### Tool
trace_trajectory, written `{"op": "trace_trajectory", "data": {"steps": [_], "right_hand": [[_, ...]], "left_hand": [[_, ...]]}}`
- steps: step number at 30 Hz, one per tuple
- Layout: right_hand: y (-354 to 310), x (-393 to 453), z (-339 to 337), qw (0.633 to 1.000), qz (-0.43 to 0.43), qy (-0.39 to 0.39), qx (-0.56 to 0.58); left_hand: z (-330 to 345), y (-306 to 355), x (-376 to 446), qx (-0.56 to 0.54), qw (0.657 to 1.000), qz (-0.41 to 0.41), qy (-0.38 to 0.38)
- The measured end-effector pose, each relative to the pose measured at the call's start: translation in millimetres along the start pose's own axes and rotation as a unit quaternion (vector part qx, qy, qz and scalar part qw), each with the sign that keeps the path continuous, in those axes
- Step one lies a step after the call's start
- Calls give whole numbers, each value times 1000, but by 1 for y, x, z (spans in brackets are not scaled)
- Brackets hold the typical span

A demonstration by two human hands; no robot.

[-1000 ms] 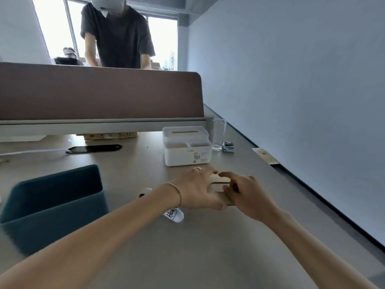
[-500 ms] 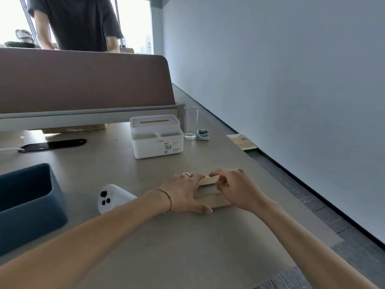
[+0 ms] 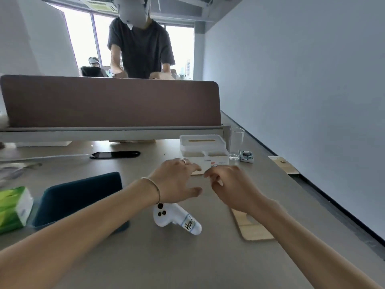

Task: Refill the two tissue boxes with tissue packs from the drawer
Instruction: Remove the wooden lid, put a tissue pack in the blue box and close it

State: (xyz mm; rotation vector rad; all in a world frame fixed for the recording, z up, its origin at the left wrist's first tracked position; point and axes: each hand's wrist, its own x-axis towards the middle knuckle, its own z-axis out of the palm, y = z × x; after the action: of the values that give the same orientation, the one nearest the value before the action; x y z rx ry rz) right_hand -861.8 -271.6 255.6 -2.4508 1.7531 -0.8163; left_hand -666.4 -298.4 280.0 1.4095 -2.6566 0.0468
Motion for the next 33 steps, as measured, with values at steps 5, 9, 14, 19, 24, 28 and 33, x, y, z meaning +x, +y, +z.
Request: {"op": "trace_trajectory", "data": {"steps": [5,9,14,19,24,28,33], "right_hand": [[-63,39,21,997,-70,-10,28],[-113,62,41,990,-125,-19,55],[-161,79,63,985,-155,-49,66],[-187,90,82,979,-174,-80,74],[-207,99,96,973,-197,-86,81],[-232,110,106,969,-214,-95,80],[-269,123,122,961,-240,-111,77]], "left_hand": [[-15,-66,-45,-16,997,-80,17],[-21,-109,-82,-13,992,-124,25],[-24,-155,-125,-22,985,-170,7],[-22,-177,-146,-34,982,-184,-10],[-29,-192,-162,-38,978,-203,32],[-30,-217,-185,-35,970,-240,26],[-28,-252,-216,-23,958,-285,-29]]}}
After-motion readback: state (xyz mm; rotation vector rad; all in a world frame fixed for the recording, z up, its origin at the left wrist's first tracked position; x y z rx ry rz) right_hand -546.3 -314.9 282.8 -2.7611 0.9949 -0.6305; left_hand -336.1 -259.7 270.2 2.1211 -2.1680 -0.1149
